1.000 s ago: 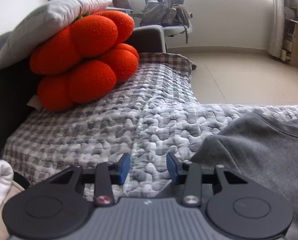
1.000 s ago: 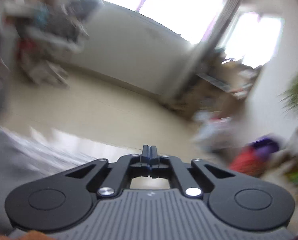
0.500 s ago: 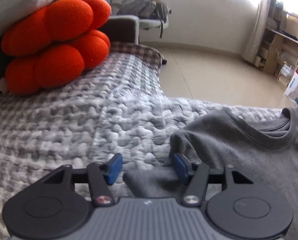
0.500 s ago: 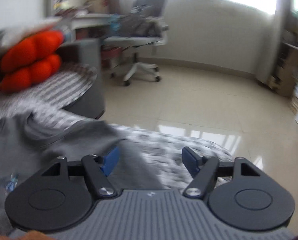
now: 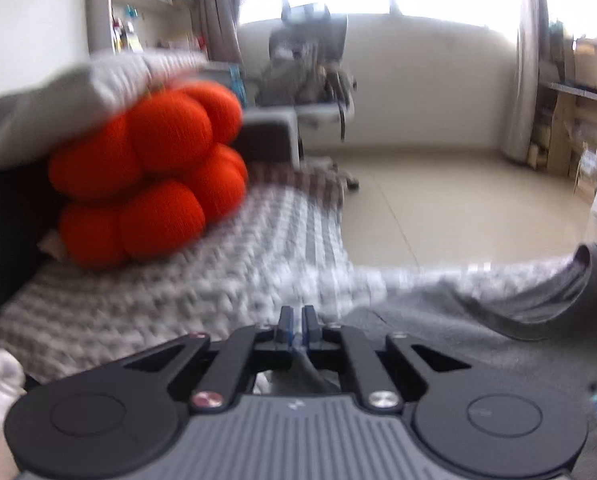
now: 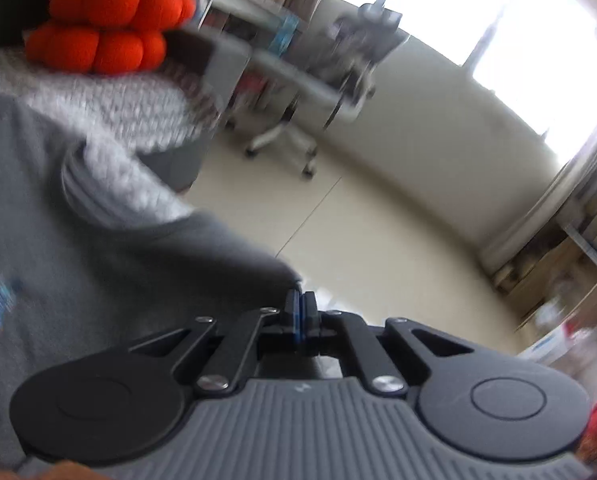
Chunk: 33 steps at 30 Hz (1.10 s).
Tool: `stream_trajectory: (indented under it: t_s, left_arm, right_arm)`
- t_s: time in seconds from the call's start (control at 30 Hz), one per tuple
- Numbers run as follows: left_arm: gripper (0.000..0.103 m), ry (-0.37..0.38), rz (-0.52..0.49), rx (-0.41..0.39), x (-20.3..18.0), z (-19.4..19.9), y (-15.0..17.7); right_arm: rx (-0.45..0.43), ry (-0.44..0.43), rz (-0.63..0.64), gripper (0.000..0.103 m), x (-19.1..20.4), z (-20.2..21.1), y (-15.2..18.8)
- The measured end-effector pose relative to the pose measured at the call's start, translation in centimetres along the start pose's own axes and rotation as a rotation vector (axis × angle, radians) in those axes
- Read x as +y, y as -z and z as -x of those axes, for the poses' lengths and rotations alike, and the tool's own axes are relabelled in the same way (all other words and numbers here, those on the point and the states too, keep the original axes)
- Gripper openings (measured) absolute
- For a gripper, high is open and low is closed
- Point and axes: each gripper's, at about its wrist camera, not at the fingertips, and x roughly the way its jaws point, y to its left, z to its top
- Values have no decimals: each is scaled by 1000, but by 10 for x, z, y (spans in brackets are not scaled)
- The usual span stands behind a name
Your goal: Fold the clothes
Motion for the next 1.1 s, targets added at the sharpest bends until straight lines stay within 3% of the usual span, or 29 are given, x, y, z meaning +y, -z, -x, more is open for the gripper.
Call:
stream_trajectory:
  t_s: [0.13, 0.27, 0.53, 0.67, 0.87, 0.93, 1.1]
  left_arm:
    - [4, -18, 28, -104, 11, 52, -32]
    - [4, -24, 73, -248, 34, 135, -61]
    - [4, -55, 67, -571, 53, 314, -78]
    - [4, -42, 23, -644, 46, 365, -89]
    - [4, -51, -31, -661, 33, 378, -99]
    - [4, -54, -49, -626, 29, 360, -98]
    - [4, -74, -87, -492, 22, 267, -90]
  right_arm:
    - [-107, 105, 46, 0, -11, 60, -34]
    - [-231, 207, 126, 0, -9, 141, -55]
    - [-495, 366, 115, 0, -27, 310, -49]
    - [-578, 378, 97, 0, -37, 377, -48]
    - [-582, 377, 109, 0, -39, 388, -49]
    - [-533, 345, 104, 0, -40, 361, -47]
    - [-381, 277, 73, 0, -51, 265, -41]
